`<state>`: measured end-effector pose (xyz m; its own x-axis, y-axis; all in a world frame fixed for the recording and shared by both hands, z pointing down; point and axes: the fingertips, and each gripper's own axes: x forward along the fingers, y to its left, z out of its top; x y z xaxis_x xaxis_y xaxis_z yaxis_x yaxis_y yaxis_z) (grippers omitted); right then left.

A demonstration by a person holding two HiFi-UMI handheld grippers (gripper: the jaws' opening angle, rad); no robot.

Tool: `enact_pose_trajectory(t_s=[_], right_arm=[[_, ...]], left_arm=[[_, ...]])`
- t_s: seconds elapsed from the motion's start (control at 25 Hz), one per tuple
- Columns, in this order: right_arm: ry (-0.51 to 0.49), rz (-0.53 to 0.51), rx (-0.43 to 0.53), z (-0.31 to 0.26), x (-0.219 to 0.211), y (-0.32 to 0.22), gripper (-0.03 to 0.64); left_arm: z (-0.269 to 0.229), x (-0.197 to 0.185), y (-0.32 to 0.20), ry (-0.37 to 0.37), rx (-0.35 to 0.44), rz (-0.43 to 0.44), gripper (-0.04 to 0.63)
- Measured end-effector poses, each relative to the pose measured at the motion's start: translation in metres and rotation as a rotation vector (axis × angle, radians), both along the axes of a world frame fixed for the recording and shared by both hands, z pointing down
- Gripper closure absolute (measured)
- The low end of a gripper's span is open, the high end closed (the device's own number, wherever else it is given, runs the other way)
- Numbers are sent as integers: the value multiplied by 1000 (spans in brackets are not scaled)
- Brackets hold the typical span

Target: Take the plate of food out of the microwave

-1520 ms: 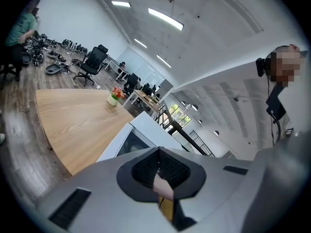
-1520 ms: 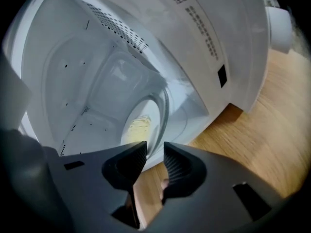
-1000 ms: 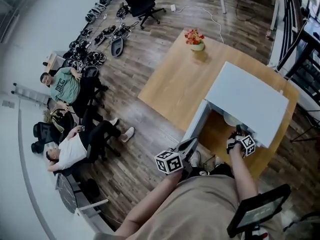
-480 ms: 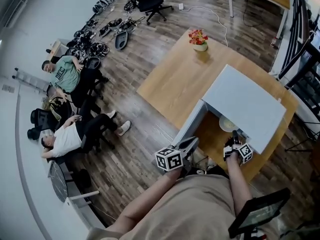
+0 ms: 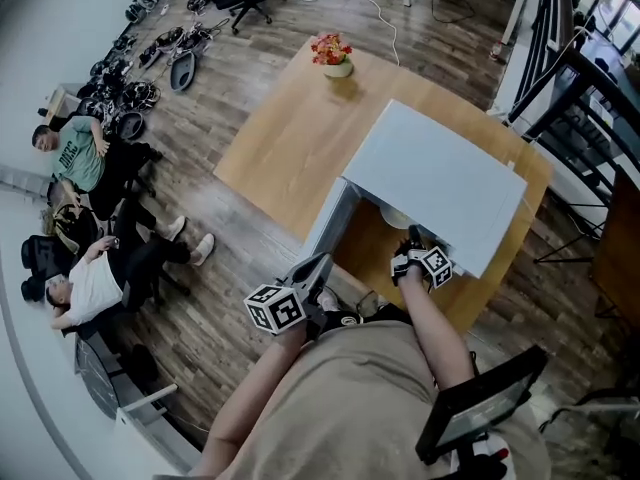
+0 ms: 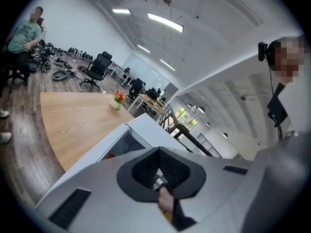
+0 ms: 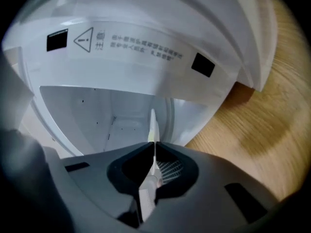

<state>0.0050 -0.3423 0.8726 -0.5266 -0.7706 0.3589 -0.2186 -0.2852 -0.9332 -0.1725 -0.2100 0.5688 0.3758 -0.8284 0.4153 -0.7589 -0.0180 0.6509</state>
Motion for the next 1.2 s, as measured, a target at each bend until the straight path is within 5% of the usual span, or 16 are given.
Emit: enact_pose_trajectory(t_s=[0.6, 0.8, 1.0, 1.2], right_arm=[[17, 163, -5, 17, 20, -7, 590], [94, 146, 31, 14, 21, -8, 491], [144, 147, -10, 22, 12, 7, 489], [94, 174, -27, 29, 3, 0, 489]], left_arm=[[-4, -46, 0, 29, 8, 46, 591], [-3, -58, 1, 47, 7, 70, 591], [-4, -72, 7, 56, 4, 92, 591], [-2, -80, 13, 58, -4, 100, 591]])
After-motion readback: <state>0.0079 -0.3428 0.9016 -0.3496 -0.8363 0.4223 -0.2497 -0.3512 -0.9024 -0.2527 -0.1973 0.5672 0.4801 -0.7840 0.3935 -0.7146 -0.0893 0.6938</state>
